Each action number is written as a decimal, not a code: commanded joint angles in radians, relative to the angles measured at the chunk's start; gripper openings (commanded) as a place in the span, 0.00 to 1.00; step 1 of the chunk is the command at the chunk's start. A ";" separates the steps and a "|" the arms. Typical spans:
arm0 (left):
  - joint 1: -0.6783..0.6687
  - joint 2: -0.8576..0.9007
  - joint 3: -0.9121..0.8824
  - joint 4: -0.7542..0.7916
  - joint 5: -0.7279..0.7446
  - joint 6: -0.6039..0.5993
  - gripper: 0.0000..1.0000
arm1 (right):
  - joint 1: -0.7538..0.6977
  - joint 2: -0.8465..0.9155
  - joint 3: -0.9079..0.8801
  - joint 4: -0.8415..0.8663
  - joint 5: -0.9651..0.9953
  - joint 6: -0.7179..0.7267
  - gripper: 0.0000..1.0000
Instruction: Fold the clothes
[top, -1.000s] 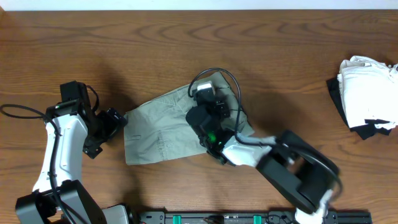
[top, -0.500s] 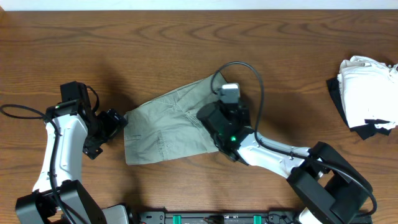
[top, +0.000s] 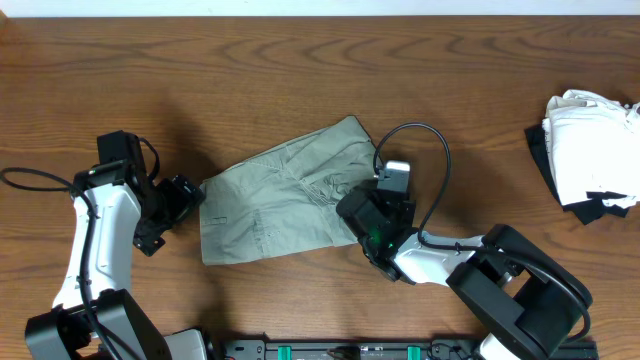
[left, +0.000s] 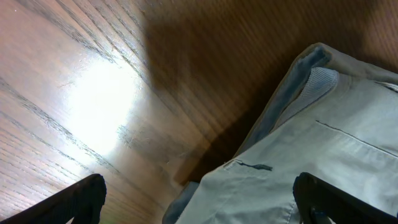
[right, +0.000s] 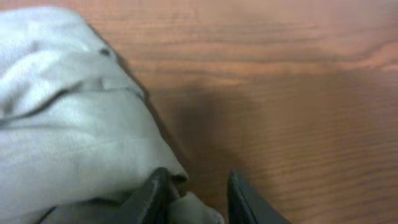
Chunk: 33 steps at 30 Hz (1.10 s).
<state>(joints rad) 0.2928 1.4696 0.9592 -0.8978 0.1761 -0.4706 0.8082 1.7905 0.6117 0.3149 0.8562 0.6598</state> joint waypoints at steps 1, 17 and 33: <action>0.005 -0.013 0.007 -0.005 -0.008 0.006 0.98 | 0.024 -0.064 -0.004 0.028 0.145 -0.105 0.37; 0.004 -0.013 -0.032 -0.016 -0.001 0.059 0.98 | -0.090 -0.608 -0.004 -0.298 -0.547 -0.466 0.99; 0.003 -0.011 -0.200 0.182 0.367 0.253 0.98 | -0.264 -0.626 -0.005 -0.614 -0.891 -0.444 0.99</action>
<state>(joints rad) 0.2928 1.4693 0.7799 -0.7231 0.4442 -0.2886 0.5575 1.1694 0.6060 -0.2962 0.0124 0.2119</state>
